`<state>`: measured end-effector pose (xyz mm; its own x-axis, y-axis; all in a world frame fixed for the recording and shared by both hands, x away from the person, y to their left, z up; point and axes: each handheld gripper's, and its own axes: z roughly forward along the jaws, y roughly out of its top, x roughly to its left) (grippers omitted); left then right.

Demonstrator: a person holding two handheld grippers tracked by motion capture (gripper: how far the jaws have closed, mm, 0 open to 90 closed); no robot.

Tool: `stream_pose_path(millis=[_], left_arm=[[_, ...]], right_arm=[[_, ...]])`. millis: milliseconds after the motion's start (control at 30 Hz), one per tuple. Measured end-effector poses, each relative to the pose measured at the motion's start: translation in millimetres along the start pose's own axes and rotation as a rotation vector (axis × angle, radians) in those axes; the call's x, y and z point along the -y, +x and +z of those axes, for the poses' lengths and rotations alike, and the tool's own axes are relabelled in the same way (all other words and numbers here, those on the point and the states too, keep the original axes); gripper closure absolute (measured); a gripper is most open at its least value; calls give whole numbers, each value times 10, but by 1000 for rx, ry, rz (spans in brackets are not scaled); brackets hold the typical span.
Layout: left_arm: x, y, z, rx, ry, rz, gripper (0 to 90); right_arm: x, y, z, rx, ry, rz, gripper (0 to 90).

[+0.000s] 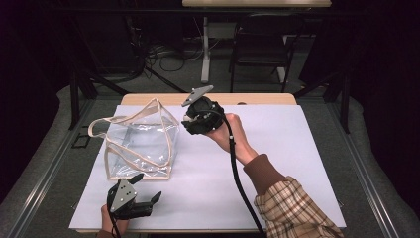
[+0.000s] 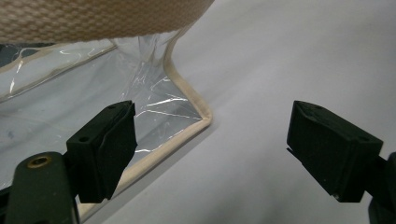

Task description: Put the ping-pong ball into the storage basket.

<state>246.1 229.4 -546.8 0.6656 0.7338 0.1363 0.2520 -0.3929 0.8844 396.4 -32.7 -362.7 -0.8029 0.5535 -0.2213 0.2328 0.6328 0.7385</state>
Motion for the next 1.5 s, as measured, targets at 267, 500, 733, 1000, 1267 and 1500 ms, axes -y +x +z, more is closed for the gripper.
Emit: stream_pose_path(millis=[267, 500, 733, 1000, 1267, 1500], left_arm=[[-1, 0, -2, 1, 0, 2, 161], [-1, 0, -3, 1, 0, 2, 161], [-1, 0, -3, 0, 0, 3, 161], [0, 0, -4, 0, 0, 2, 161], [-1, 0, -5, 1, 0, 3, 161], [0, 1, -5, 1, 0, 0, 161]], right_arm=[[-51, 42, 7, -4, -5, -6, 509], [-82, 63, 12, -7, -5, -13, 509], [-97, 82, 21, -7, -3, -19, 509], [-135, 119, 33, -8, -8, -25, 509], [-183, 159, 37, -12, -15, -36, 509], [-207, 189, 51, -17, -15, -46, 509]])
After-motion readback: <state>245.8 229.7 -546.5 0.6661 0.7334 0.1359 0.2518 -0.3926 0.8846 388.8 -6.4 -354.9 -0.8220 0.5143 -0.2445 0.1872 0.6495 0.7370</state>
